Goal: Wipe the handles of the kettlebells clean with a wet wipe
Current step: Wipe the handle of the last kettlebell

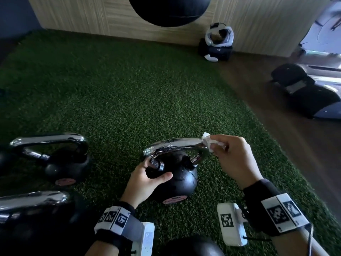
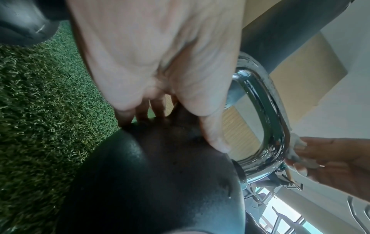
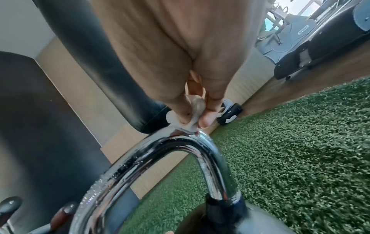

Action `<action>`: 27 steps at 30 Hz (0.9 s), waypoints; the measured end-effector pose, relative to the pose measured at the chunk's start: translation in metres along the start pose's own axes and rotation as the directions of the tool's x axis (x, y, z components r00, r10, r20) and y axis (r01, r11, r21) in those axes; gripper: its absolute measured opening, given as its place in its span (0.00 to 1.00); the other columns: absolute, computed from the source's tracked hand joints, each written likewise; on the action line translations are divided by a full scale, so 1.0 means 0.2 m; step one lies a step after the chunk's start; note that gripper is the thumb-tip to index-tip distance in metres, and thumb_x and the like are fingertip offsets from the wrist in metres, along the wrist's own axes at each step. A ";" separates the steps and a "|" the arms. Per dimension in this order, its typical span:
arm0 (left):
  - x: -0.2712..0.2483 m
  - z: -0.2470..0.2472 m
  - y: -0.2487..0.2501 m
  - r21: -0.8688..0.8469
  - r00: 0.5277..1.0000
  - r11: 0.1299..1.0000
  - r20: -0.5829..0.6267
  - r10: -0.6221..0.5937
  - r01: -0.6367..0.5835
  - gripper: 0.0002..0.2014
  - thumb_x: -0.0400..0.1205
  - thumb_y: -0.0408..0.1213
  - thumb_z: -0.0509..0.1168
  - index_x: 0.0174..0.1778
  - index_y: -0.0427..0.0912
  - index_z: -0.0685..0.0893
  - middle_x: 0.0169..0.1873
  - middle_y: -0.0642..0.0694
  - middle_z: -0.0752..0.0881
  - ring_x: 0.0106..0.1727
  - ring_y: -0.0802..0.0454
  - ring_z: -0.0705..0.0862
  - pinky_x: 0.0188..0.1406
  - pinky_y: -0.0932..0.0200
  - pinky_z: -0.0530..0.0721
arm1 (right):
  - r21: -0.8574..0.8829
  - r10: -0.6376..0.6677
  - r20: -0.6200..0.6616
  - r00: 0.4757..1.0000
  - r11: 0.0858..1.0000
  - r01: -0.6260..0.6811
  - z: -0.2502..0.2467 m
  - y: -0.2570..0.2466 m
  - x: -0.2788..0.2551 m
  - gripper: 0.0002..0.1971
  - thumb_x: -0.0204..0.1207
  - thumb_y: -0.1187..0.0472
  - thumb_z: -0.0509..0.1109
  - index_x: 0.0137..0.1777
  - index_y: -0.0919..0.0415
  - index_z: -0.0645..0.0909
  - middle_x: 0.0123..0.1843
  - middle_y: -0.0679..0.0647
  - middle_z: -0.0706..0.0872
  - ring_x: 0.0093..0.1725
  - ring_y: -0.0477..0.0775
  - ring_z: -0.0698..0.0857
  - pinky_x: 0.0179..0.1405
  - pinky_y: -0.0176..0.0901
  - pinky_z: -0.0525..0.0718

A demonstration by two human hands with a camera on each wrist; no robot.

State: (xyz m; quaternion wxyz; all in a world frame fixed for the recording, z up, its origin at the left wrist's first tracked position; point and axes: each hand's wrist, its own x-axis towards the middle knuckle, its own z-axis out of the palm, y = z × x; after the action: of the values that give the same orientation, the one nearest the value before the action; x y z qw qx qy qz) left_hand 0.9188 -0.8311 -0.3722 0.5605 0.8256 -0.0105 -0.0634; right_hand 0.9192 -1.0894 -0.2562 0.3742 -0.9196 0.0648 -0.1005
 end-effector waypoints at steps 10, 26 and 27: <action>-0.03 0.01 0.03 -0.009 1.000 1.000 -0.022 -0.011 0.011 0.26 0.61 0.66 0.81 0.54 0.81 0.81 0.54 0.63 0.91 0.59 0.71 0.86 0.63 0.65 0.80 | 0.491 0.248 0.368 0.896 0.767 -0.414 0.13 0.22 0.02 0.06 0.81 0.71 0.74 0.55 0.70 0.90 0.56 0.65 0.92 0.53 0.58 0.90 0.51 0.43 0.92; -0.34 -0.23 0.32 -0.026 0.993 0.998 0.106 -0.053 0.056 0.13 0.82 0.55 0.73 0.60 0.60 0.91 0.53 0.65 0.93 0.57 0.73 0.88 0.61 0.70 0.84 | 0.315 -0.042 0.545 0.838 0.936 -0.158 -0.06 -0.14 -0.12 0.11 0.64 0.64 0.85 0.48 0.61 0.93 0.43 0.62 0.95 0.38 0.57 0.91 0.40 0.37 0.89; -0.35 -0.23 0.35 -0.160 0.991 0.986 0.131 -0.028 0.049 0.18 0.82 0.59 0.72 0.66 0.60 0.88 0.58 0.63 0.92 0.62 0.69 0.88 0.67 0.65 0.82 | 0.328 -0.096 0.538 0.837 0.939 -0.104 -0.07 -0.20 -0.13 0.12 0.61 0.61 0.85 0.46 0.60 0.93 0.43 0.63 0.94 0.38 0.61 0.90 0.40 0.39 0.87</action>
State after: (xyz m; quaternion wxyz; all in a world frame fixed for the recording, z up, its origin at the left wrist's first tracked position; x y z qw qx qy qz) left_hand 0.8582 -0.8093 -0.2844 0.6228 0.7715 -0.0256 -0.1279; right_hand 0.8917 -1.0651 -0.2231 0.5322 -0.8297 -0.0613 0.1569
